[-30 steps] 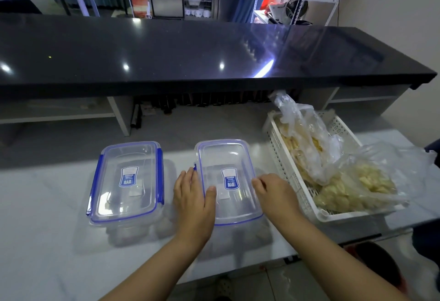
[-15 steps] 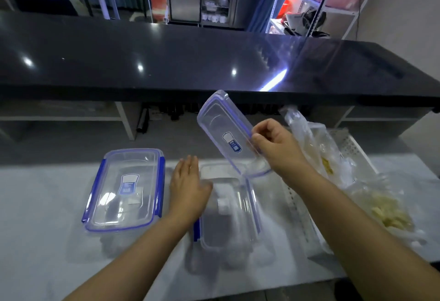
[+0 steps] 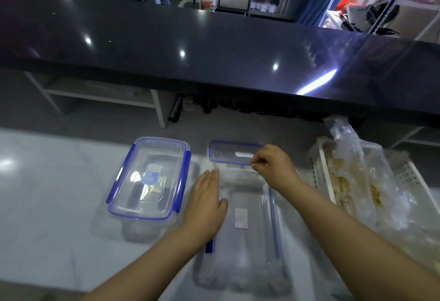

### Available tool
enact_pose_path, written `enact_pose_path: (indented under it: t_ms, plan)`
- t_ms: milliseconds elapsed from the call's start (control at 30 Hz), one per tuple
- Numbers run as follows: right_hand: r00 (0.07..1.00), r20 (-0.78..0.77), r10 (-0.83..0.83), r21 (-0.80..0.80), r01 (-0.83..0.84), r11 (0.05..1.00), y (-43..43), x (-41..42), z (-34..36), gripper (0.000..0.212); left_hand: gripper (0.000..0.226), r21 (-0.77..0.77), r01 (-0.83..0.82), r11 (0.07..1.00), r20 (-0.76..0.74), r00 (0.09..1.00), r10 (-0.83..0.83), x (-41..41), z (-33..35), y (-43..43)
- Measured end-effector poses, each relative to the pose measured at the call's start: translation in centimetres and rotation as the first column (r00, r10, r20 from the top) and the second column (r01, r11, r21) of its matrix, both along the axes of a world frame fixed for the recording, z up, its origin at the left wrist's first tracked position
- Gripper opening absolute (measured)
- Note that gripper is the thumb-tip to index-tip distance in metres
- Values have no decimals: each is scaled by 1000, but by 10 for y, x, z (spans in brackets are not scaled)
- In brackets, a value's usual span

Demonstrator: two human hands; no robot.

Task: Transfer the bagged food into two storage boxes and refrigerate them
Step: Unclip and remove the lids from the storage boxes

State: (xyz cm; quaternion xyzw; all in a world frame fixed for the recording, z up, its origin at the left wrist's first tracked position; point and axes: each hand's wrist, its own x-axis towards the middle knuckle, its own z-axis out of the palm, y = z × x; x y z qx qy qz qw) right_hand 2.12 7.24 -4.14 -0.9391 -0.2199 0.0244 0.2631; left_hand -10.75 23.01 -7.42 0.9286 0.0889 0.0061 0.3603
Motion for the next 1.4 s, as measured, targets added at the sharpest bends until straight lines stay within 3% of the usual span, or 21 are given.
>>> enact_pose_path:
  t_ms: [167, 267, 367, 467, 600, 767, 867, 967, 1067, 1200, 1400]
  plan:
    - [993, -115, -36, -1, 36, 999, 9, 15, -11, 6, 60, -20, -31, 999, 161, 986, 33, -2, 20, 18]
    - [988, -149, -43, -24, 40, 999, 11, 18, -15, 8, 55, 76, -136, 988, 282, 953, 109, 1, 31, 51]
    - [988, -135, -73, -31, 70, 997, 14, 17, -14, 11, 56, 272, -284, 919, 195, 952, 237, 4, 34, 92]
    - [992, -103, -75, 9, 76, 997, 23, 11, -6, 13, 62, 376, -318, 871, 24, 942, 333, 2, 28, 124]
    - [999, -31, 8, 27, -7, 1000, 50, -9, 11, 13, 65, 260, -355, 898, -91, 917, 389, -11, 24, 144]
    - [995, -30, 96, 62, -94, 994, 93, -50, 25, 16, 63, 177, -396, 901, -67, 909, 412, -32, 22, 151]
    - [990, -44, 133, -16, -134, 991, 112, -78, 21, 21, 64, 146, -387, 911, -80, 913, 401, -49, 21, 153]
    - [994, -99, 40, -49, -45, 998, 127, -104, 12, 28, 62, 85, -400, 912, -100, 908, 407, -68, 18, 158]
    - [970, -240, -49, -5, 49, 999, 141, -132, -1, 37, 50, -87, -416, 905, -87, 909, 409, -82, 14, 172]
    - [923, -364, -127, 78, 166, 983, 156, -159, -16, 39, 36, -333, -525, 783, -166, 850, 500, -92, 13, 188]
    - [892, -397, -216, 123, 285, 951, 165, -177, -26, 28, 20, -410, -551, 727, -212, 833, 512, -98, 5, 189]
